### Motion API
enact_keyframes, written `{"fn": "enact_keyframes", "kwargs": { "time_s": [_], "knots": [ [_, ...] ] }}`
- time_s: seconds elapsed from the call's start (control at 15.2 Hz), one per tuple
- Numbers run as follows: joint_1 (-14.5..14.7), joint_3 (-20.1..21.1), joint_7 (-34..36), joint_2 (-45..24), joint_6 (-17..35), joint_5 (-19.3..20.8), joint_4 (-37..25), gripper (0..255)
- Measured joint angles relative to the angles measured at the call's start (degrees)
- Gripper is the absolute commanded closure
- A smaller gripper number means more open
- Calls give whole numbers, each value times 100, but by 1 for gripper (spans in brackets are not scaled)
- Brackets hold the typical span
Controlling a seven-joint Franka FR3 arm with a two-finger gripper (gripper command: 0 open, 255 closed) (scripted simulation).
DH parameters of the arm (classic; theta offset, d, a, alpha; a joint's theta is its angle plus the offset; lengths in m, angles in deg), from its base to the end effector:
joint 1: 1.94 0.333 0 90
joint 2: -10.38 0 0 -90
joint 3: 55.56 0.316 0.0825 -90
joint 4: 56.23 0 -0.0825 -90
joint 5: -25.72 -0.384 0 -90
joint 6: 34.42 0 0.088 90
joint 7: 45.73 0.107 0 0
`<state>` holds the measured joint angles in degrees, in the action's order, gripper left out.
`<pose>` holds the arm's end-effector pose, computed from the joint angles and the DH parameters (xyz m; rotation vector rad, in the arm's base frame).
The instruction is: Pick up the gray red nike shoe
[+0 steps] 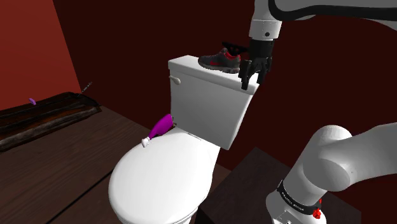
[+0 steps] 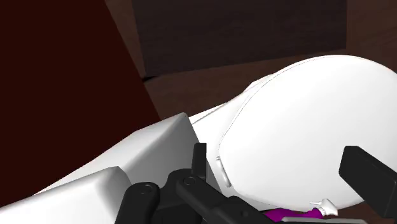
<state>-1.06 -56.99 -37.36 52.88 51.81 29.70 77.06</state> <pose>0.3117 -0.0130 0.5853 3.0725 -0.2313 -0.1168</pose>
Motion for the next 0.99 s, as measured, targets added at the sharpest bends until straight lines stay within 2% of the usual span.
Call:
{"fn": "enact_keyframes", "kwargs": {
  "time_s": [0.13, 0.46, 0.99],
  "knots": [
    [-31, -3, 74, -73, 59, -18, -49, 0],
    [-289, 13, 830, -817, 614, -213, -582, 0],
    [-713, -80, 2078, -2102, 1304, -438, -1827, 0]
  ]
}}
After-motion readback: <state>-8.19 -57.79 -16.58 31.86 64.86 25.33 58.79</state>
